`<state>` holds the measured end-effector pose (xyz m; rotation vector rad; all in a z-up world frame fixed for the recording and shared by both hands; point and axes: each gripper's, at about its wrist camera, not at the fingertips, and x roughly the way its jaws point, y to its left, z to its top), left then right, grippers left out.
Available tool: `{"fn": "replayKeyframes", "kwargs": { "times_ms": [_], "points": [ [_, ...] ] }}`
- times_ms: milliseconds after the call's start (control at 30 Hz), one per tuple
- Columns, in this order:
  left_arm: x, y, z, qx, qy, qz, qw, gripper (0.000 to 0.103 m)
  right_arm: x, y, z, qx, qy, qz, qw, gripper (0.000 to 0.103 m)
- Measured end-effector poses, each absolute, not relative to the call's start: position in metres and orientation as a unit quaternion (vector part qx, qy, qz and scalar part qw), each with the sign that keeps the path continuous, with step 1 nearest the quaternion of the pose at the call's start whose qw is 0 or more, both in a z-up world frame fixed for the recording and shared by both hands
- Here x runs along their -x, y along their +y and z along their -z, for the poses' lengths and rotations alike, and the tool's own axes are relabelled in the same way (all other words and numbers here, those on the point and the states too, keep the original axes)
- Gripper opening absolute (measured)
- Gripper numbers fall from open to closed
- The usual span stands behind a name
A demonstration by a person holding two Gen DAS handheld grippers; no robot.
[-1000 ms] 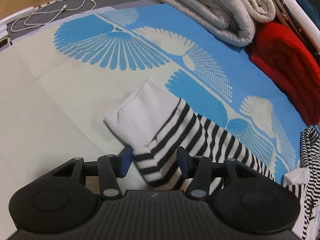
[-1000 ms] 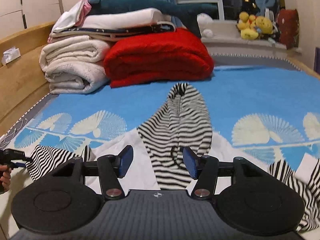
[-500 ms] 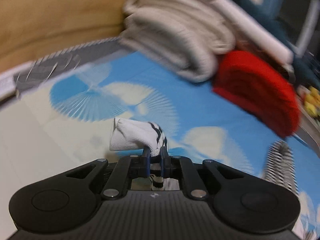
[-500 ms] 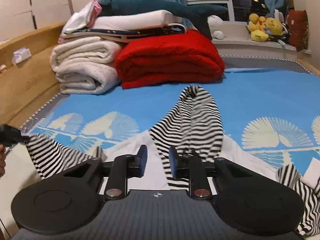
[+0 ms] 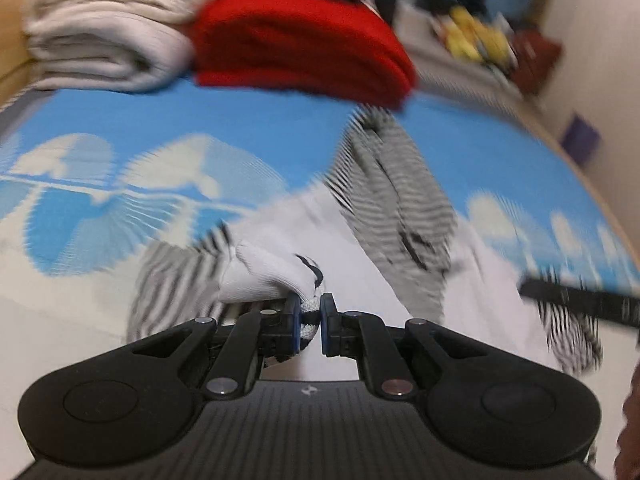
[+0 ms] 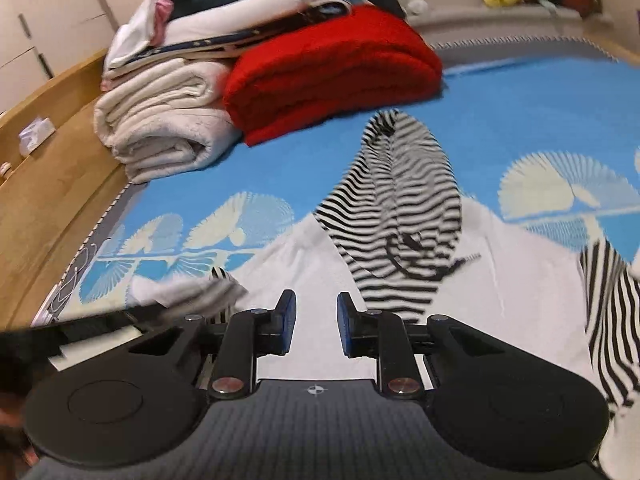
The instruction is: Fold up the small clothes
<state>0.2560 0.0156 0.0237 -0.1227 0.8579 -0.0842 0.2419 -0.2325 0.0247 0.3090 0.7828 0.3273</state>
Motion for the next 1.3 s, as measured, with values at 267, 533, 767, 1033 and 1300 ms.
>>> {"fn": "replayKeyframes", "kwargs": {
  "times_ms": [267,533,767,1033,1300],
  "points": [
    [-0.274,0.010,-0.007,0.113,0.445,0.098,0.883,0.036,-0.254,-0.245,-0.007,-0.156,0.409,-0.122,0.891,0.029],
    [-0.286,0.084,-0.017,0.160,0.423,-0.024,0.892,0.036,-0.267,-0.239,0.013,-0.172,0.448,-0.119,0.869,0.040],
    [-0.283,0.127,-0.019,0.173,0.427,-0.094,0.883,0.036,-0.281,-0.212,0.050,-0.180,0.512,-0.135,0.829,0.049],
    [-0.273,0.148,-0.023,0.165,0.428,-0.113,0.881,0.036,-0.277,-0.166,0.105,-0.106,0.579,-0.123,0.799,0.049],
    [-0.276,0.144,-0.024,0.157,0.429,-0.109,0.883,0.036,-0.267,-0.146,0.092,-0.070,0.537,-0.161,0.825,0.005]
  ]
}}
